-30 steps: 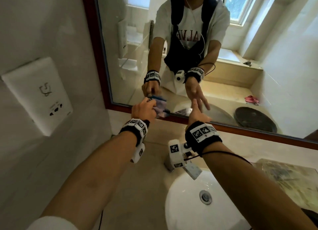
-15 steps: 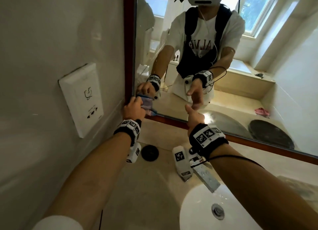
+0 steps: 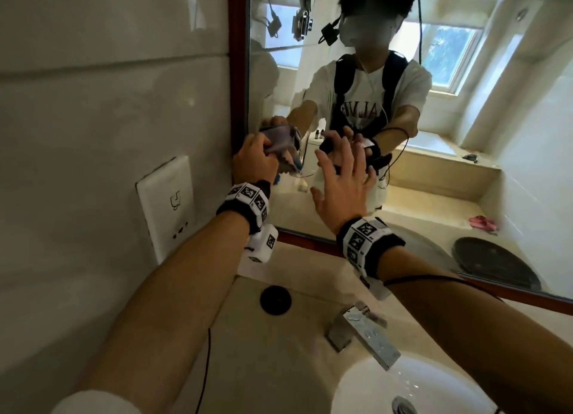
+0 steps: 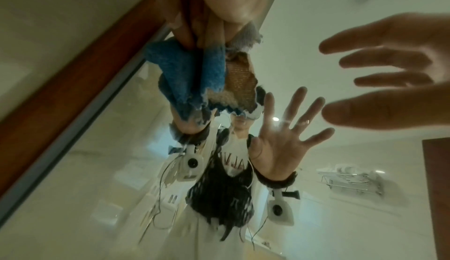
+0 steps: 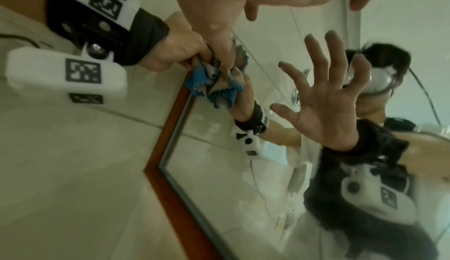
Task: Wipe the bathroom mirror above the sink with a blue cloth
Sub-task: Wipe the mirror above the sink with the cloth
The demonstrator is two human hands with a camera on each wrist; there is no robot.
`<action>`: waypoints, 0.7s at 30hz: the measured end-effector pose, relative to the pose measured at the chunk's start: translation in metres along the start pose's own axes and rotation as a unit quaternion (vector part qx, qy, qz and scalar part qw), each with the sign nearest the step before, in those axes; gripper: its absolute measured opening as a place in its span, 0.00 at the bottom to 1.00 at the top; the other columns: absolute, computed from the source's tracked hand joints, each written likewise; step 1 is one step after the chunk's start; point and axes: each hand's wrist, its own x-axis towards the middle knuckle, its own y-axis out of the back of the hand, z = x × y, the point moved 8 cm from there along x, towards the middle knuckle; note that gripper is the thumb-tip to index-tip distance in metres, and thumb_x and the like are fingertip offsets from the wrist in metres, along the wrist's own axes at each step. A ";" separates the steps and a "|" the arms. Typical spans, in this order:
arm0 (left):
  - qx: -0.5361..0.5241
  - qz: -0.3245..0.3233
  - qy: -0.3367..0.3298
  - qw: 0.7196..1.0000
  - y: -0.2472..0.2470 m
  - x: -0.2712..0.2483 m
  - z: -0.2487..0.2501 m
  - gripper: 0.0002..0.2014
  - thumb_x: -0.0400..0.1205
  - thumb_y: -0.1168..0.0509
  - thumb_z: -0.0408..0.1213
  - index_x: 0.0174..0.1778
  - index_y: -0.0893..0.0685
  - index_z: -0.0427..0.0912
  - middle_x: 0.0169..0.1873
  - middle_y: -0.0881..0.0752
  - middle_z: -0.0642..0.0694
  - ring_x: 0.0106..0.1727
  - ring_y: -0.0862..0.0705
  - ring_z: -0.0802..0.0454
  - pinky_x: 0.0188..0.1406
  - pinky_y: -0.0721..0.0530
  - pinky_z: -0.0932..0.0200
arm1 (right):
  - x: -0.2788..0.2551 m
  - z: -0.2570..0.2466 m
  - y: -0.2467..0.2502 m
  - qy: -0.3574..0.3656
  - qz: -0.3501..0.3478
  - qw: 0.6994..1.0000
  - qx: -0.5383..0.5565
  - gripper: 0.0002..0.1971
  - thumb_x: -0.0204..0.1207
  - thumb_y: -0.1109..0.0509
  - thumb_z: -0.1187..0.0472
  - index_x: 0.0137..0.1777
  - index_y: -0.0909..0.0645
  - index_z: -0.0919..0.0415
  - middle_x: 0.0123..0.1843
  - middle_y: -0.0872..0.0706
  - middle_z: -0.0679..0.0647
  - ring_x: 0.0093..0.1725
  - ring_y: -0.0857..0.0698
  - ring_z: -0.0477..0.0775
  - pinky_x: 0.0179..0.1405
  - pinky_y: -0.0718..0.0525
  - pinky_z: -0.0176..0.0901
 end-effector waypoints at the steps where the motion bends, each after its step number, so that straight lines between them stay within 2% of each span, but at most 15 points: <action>1: -0.001 0.007 -0.007 1.000 0.003 0.007 0.007 0.06 0.73 0.35 0.27 0.43 0.17 0.36 0.46 0.17 0.39 0.43 0.18 0.38 0.35 0.28 0.57 | 0.008 0.001 0.007 0.006 0.008 1.000 -0.017 0.42 0.71 0.26 0.50 0.82 0.44 0.44 0.86 0.54 0.61 0.84 0.55 0.70 0.74 0.47 0.79; 6: -0.004 0.038 -0.043 0.998 0.021 0.032 0.044 0.09 0.74 0.35 0.28 0.48 0.15 0.38 0.50 0.18 0.38 0.43 0.18 0.37 0.37 0.24 0.55 | 0.050 0.006 0.039 0.027 0.065 0.995 -0.074 0.53 0.67 0.23 0.42 0.84 0.54 0.42 0.87 0.55 0.63 0.84 0.56 0.75 0.69 0.59 0.84; 8: -0.011 0.048 -0.062 0.997 0.025 0.038 0.055 0.09 0.73 0.35 0.29 0.47 0.15 0.38 0.49 0.19 0.37 0.41 0.18 0.36 0.37 0.20 0.51 | 0.064 0.009 0.039 0.017 0.055 0.995 -0.080 0.54 0.66 0.23 0.40 0.84 0.55 0.41 0.87 0.57 0.62 0.83 0.57 0.76 0.68 0.57 0.88; 12: -0.007 0.036 -0.075 0.997 0.022 0.043 0.056 0.08 0.72 0.36 0.29 0.44 0.15 0.39 0.46 0.19 0.38 0.41 0.18 0.36 0.37 0.17 0.47 | 0.069 0.017 0.029 0.005 0.045 0.995 -0.090 0.48 0.68 0.25 0.41 0.84 0.49 0.45 0.87 0.55 0.62 0.83 0.56 0.76 0.65 0.48 0.93; 17: -0.013 0.039 -0.119 0.992 0.008 0.031 0.042 0.06 0.65 0.34 0.26 0.35 0.17 0.39 0.38 0.18 0.40 0.34 0.20 0.39 0.27 0.19 0.50 | 0.066 0.024 0.017 0.023 0.080 0.990 -0.116 0.48 0.66 0.24 0.41 0.84 0.44 0.46 0.86 0.49 0.62 0.83 0.52 0.76 0.63 0.46 0.92; 21: 0.015 0.017 -0.120 0.992 -0.006 0.010 0.017 0.06 0.63 0.33 0.27 0.33 0.18 0.39 0.36 0.19 0.40 0.31 0.21 0.38 0.24 0.27 0.57 | 0.064 0.025 0.015 0.044 0.092 0.987 -0.125 0.47 0.68 0.27 0.39 0.84 0.46 0.45 0.87 0.51 0.62 0.83 0.53 0.76 0.65 0.47 0.90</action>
